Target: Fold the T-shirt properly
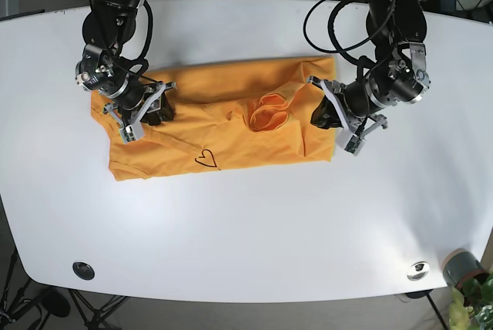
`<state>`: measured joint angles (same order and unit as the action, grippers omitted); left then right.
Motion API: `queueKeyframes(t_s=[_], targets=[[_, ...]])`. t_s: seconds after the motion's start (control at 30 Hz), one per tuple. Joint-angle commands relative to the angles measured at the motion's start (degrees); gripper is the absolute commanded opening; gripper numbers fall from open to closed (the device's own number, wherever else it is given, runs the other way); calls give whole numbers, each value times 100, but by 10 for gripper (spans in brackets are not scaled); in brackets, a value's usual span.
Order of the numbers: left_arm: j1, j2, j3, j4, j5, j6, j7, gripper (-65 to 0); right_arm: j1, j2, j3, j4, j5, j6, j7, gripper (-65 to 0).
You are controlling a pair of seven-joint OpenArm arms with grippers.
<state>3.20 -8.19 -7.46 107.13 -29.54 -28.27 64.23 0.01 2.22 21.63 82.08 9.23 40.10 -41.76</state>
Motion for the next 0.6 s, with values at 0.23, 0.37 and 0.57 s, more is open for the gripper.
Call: queueKeyframes(t_s=[0.23, 0.37, 0.57], targets=[[-70, 41, 522, -511, 585, -26, -440, -625, 3, -94, -13, 16, -145, -10, -251, -461], [-61, 41, 856, -748, 585, -26, -678, -625, 3, -103, -22, 7, -145, -10, -251, -461], [27, 41, 1120, -827, 585, 1, -766, -625, -5, -112, -22, 7, -145, -10, -251, -461]])
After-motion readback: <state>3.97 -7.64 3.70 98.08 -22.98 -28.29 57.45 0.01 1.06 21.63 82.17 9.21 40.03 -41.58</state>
